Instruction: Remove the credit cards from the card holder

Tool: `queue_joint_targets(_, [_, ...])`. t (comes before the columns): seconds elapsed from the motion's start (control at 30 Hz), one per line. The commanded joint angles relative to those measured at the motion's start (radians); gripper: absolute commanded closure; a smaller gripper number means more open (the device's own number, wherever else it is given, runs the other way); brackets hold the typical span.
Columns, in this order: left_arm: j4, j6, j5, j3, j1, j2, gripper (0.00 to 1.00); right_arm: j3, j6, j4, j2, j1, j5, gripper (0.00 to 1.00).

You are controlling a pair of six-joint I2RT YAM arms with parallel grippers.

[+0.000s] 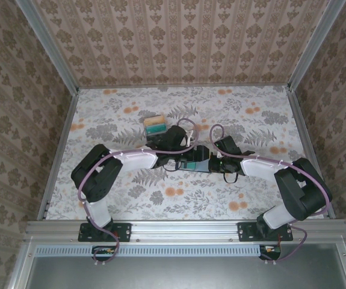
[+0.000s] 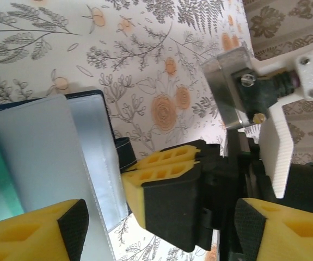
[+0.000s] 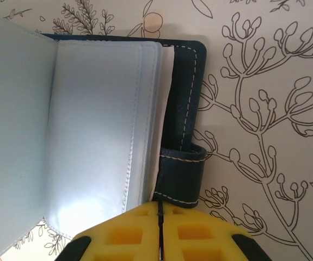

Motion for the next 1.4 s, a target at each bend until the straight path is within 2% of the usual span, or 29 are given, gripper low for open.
queue_joint_targets(0.0, [0.044, -0.009, 0.035, 0.016, -0.008, 0.037, 0.26, 0.011, 0.009, -0.019, -0.030, -0.001, 0.022, 0.91])
queue_joint_targets(0.33, [0.104, -0.040, 0.030, -0.032, -0.005, 0.039, 0.31, -0.077, 0.035, 0.019, -0.199, -0.051, 0.061, 0.85])
queue_joint_targets(0.47, [0.028, 0.002, -0.020, -0.064, 0.023, -0.039, 0.38, -0.094, 0.026, 0.047, -0.228, -0.052, 0.029, 0.84])
queue_joint_targets(0.57, [-0.056, 0.053, -0.070, -0.104, 0.054, -0.117, 0.51, -0.099, 0.031, 0.074, -0.230, -0.052, -0.015, 0.84])
queue_joint_targets(0.73, [-0.144, 0.094, -0.129, -0.187, 0.118, -0.211, 0.95, -0.088, 0.056, 0.113, -0.234, -0.034, -0.088, 0.81])
queue_joint_targets(0.77, [-0.147, 0.099, -0.128, -0.199, 0.127, -0.216, 1.00, -0.079, 0.056, 0.110, -0.230, -0.026, -0.090, 0.81])
queue_joint_targets(0.97, [-0.135, 0.100, -0.108, -0.211, 0.163, -0.162, 1.00, -0.005, 0.079, 0.115, -0.143, 0.013, -0.106, 0.84])
queue_joint_targets(1.37, [-0.098, 0.098, -0.049, -0.132, 0.159, -0.013, 1.00, 0.114, 0.124, 0.126, 0.094, 0.037, -0.160, 0.86])
